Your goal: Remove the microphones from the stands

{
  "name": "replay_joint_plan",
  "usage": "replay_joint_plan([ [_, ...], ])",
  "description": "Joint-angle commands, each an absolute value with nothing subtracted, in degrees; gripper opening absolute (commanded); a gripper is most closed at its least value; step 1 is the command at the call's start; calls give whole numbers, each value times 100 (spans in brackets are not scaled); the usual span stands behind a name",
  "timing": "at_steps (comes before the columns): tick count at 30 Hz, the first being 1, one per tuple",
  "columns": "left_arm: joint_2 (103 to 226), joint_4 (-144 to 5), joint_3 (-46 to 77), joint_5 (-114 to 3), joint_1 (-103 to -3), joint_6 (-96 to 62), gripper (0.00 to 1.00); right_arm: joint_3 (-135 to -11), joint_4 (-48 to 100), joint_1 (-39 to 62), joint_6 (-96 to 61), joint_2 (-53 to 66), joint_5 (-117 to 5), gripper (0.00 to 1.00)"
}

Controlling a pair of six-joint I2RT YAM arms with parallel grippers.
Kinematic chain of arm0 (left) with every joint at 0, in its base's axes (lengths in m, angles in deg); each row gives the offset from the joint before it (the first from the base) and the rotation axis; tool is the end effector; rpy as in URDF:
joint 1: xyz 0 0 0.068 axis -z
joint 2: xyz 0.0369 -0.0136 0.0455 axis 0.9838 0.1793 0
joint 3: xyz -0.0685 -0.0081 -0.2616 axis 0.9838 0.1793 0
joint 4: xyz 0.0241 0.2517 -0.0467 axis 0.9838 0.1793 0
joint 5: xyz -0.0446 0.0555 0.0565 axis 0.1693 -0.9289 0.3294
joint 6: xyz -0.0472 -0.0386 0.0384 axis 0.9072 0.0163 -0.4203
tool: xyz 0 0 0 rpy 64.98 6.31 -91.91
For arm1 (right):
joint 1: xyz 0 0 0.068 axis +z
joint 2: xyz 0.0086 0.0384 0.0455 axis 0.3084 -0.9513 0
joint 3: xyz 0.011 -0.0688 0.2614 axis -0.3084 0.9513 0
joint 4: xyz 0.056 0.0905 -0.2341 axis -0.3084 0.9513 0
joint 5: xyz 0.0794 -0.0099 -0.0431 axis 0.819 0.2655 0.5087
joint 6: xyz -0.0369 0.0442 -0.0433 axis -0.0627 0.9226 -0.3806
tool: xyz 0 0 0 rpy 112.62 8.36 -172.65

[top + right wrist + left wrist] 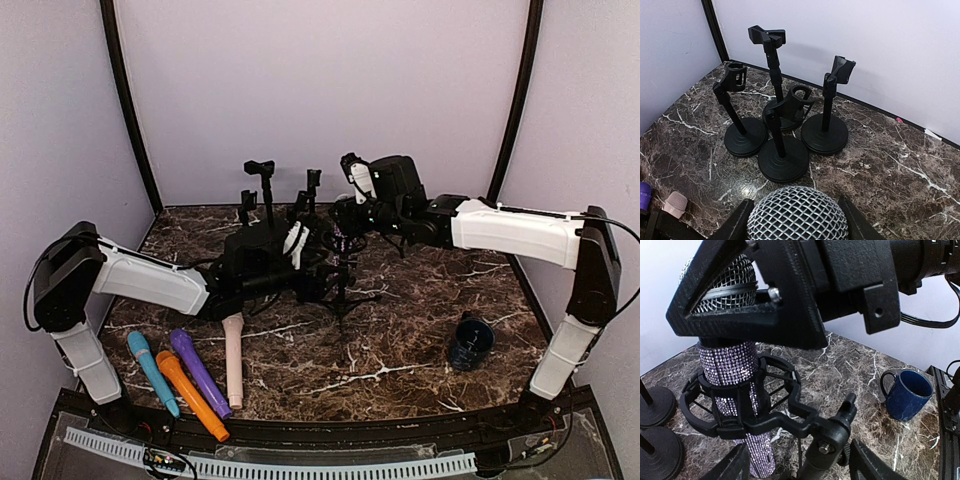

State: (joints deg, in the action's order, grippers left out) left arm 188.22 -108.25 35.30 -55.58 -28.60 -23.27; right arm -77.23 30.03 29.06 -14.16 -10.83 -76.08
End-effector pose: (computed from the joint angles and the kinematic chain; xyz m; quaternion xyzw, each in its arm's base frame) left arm 0.2464 -0.3183 0.2241 0.3332 0.6641 -0.3592 0.5647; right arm 0.3006 0.3038 0.3011 -0.2060 0.8055 0.1839 0.5243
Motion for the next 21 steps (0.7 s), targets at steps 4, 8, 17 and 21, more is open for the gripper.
replay_joint_plan([
  [4, 18928, -11270, 3347, -5632, -2826, -2168, 59, -7879, 2865, 2881, -1382, -1055, -7633, 31],
  [8, 18996, -11271, 3323, -5559, -2830, -2137, 54, -7850, 2829, 2880, -1386, -1016, -7641, 30],
  [17, 19111, -11289, 3241, -5483, -2817, -2098, 52, -7758, 2708, 2880, -1352, -925, -7570, 26],
  [21, 19171, -11289, 3214, -5465, -2823, -2049, 44, -7750, 2706, 2880, -1352, -916, -7574, 22],
])
